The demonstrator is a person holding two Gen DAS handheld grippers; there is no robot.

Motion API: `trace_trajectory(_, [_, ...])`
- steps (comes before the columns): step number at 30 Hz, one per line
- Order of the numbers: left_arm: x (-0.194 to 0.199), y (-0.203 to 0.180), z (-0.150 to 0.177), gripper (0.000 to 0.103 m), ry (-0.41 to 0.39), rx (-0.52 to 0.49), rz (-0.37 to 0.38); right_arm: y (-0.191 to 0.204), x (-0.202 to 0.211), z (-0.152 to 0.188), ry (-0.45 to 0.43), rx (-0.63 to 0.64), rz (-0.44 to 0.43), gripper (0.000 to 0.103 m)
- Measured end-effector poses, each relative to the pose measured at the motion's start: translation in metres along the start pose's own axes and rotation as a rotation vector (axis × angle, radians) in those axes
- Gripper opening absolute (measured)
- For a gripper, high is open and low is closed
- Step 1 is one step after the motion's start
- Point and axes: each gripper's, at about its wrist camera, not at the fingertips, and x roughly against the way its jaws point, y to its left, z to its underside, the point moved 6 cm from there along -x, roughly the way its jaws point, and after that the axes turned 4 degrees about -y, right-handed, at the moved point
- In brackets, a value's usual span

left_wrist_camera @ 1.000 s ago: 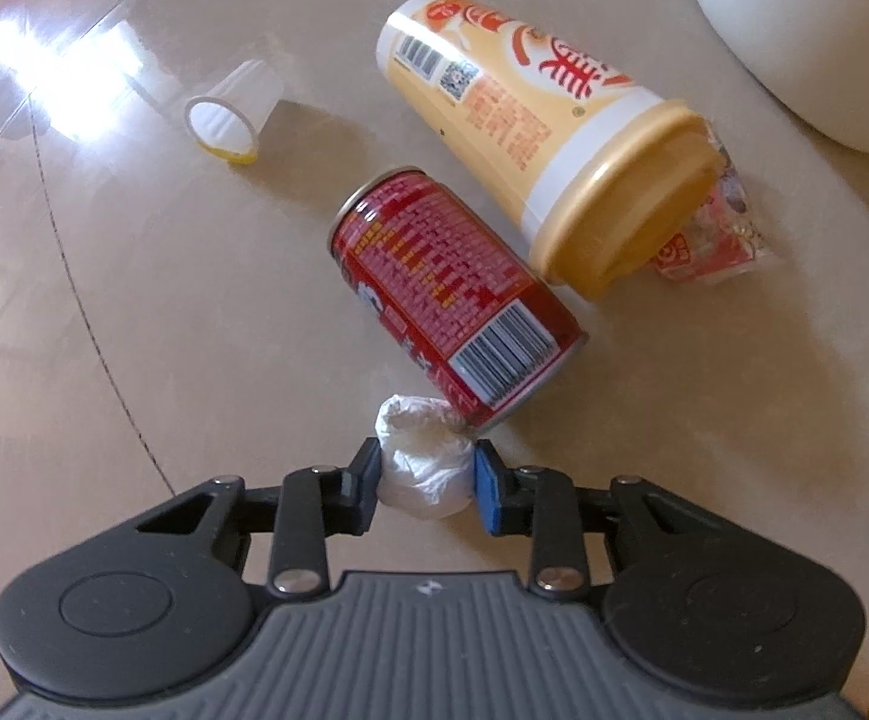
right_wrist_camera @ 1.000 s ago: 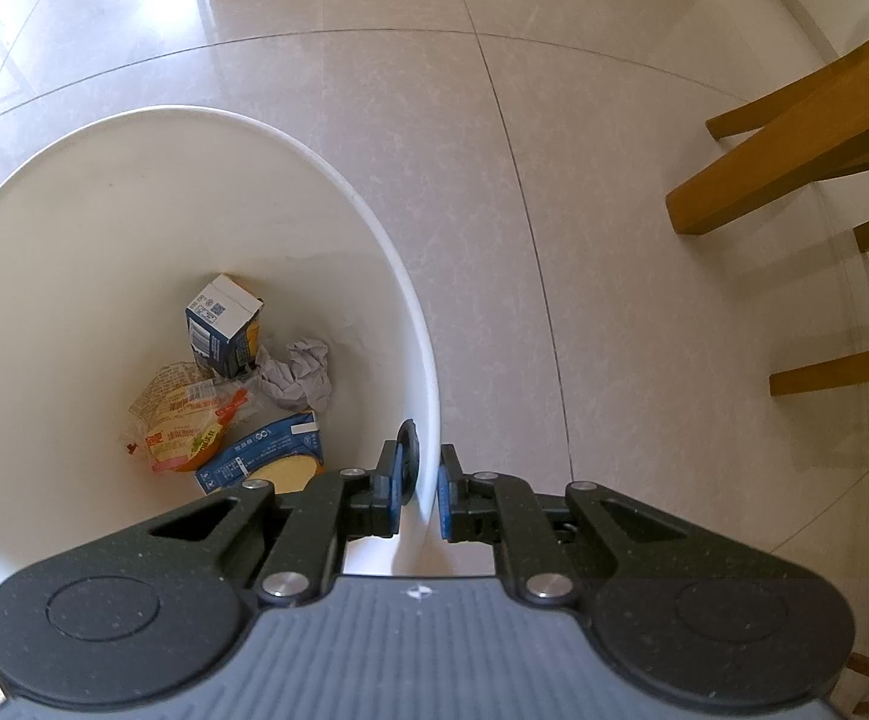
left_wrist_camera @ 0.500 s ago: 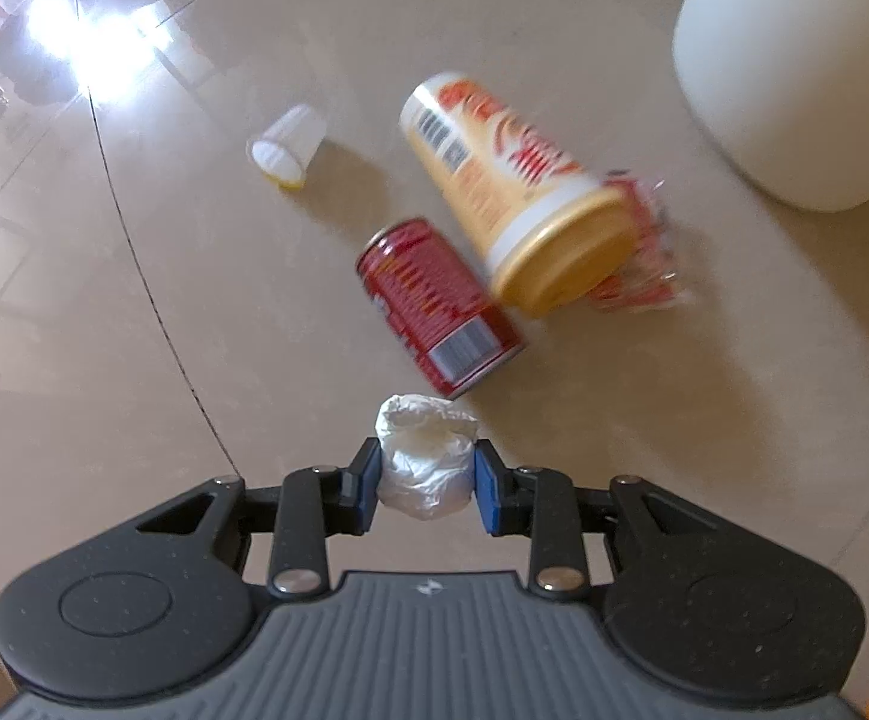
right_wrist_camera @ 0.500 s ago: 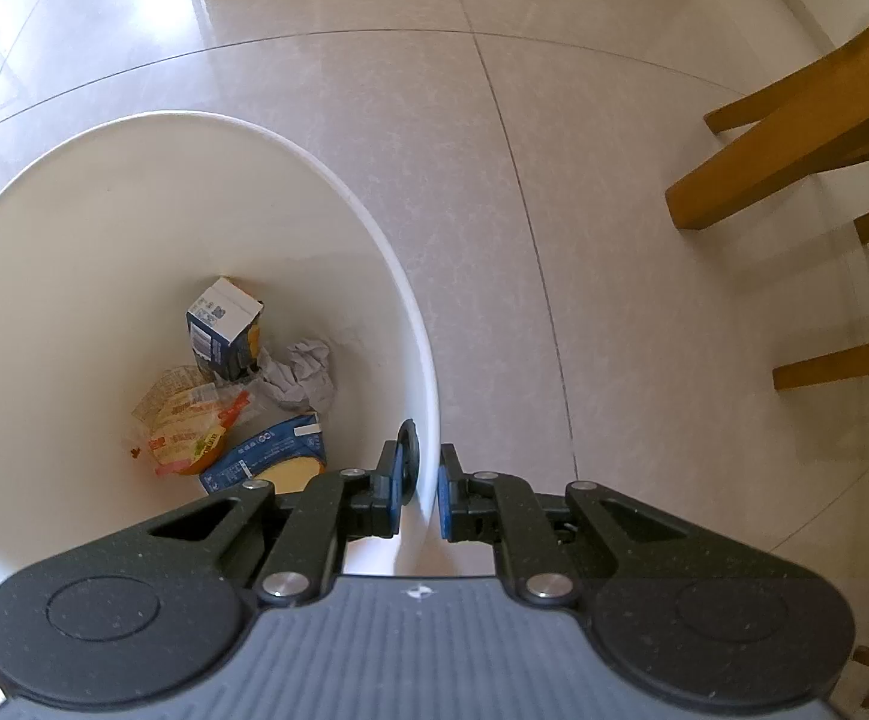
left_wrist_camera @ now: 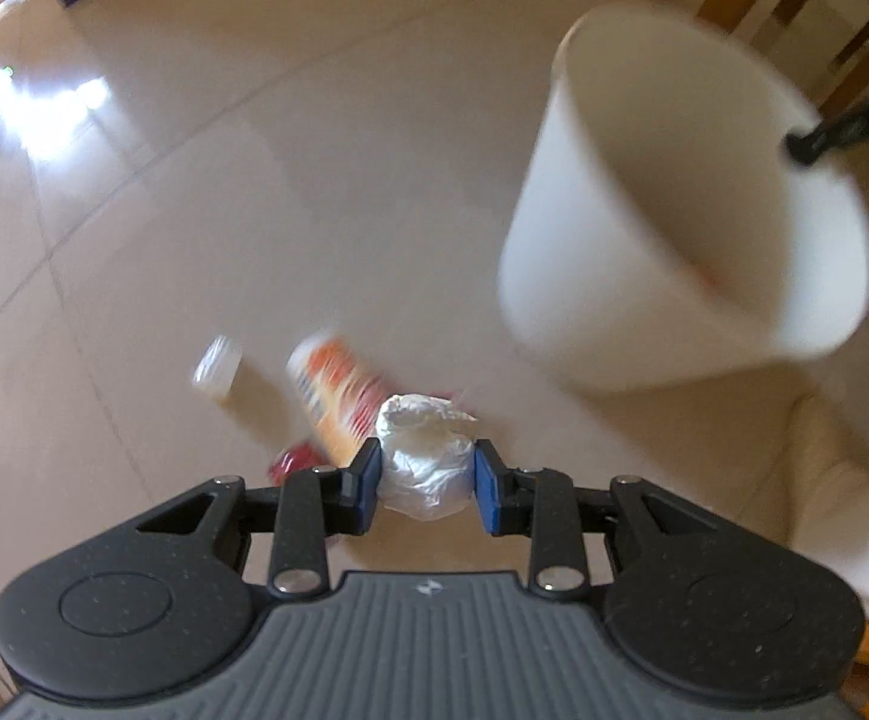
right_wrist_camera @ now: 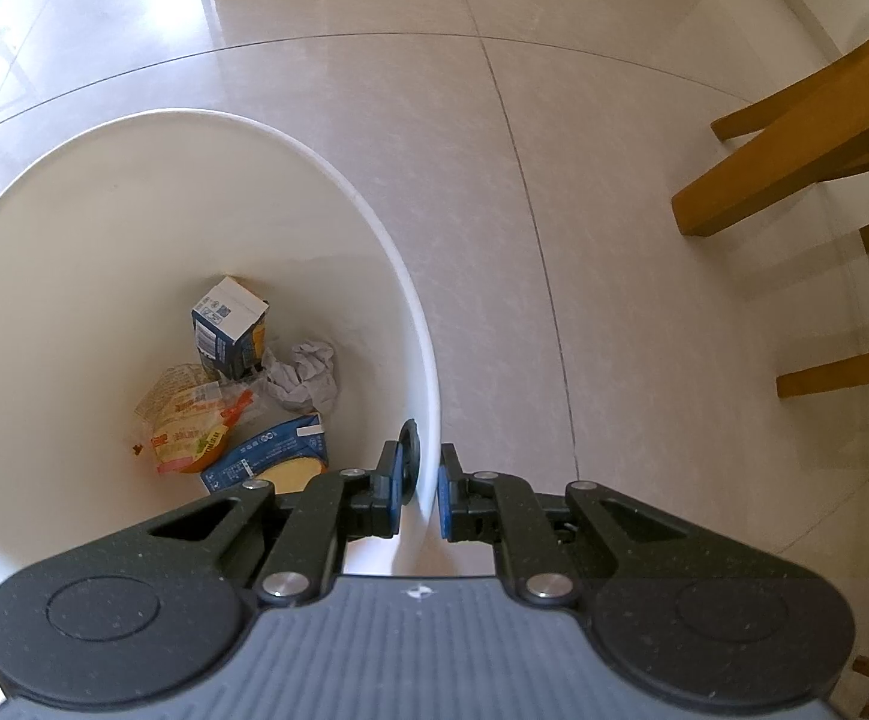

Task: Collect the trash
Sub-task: 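Carry the tissue over the white bin and open the left tool, then move the left tool back toward the red can and drink cup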

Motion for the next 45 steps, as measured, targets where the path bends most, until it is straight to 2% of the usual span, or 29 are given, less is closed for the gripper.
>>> trace_trajectory(4, [0.026,-0.023,-0.046,0.031,-0.068,-0.033,0.025,0.0,0.0,0.0,-0.002,-0.003,-0.002,0.014])
trace_trajectory(10, [0.043,-0.065,-0.098,0.032,-0.151,-0.094,0.103,-0.002,0.001,0.0,-0.003,-0.002,-0.013,0.014])
trace_trajectory(12, [0.042,-0.077,-0.11,0.044,-0.163,-0.101,0.143,-0.004,0.001,0.001,-0.003,-0.014,-0.021,0.013])
trace_trajectory(13, [0.04,-0.083,-0.114,0.067,-0.168,-0.103,0.154,-0.004,0.001,0.0,-0.003,-0.02,-0.024,0.013])
trace_trajectory(14, [0.04,-0.087,-0.118,0.084,-0.172,-0.102,0.153,-0.005,0.001,0.0,-0.002,-0.026,-0.027,0.013])
trace_trajectory(16, [0.039,-0.093,-0.121,0.087,-0.213,-0.099,0.154,-0.005,0.001,0.0,-0.002,-0.033,-0.031,0.013])
trace_trajectory(18, [0.037,-0.095,-0.123,0.088,-0.21,-0.091,0.155,-0.006,0.001,0.0,-0.004,-0.038,-0.036,0.013])
trace_trajectory(23, [0.032,-0.084,-0.113,0.088,-0.195,-0.032,0.152,-0.009,0.001,0.0,-0.002,-0.056,-0.045,0.012])
trace_trajectory(29, [0.029,-0.057,-0.09,0.09,-0.186,-0.006,0.082,-0.012,-0.001,-0.001,0.012,-0.087,-0.05,0.012])
trace_trajectory(33, [0.023,-0.037,-0.069,0.09,-0.153,0.006,0.034,-0.013,-0.003,-0.003,0.019,-0.11,-0.044,0.011])
trace_trajectory(37, [0.017,-0.024,-0.045,0.09,-0.125,0.056,0.036,-0.011,-0.006,-0.005,0.023,-0.107,-0.024,0.011])
trace_trajectory(45, [-0.004,-0.001,0.001,0.091,-0.123,0.076,-0.05,-0.008,-0.006,-0.005,0.043,-0.104,-0.017,0.011])
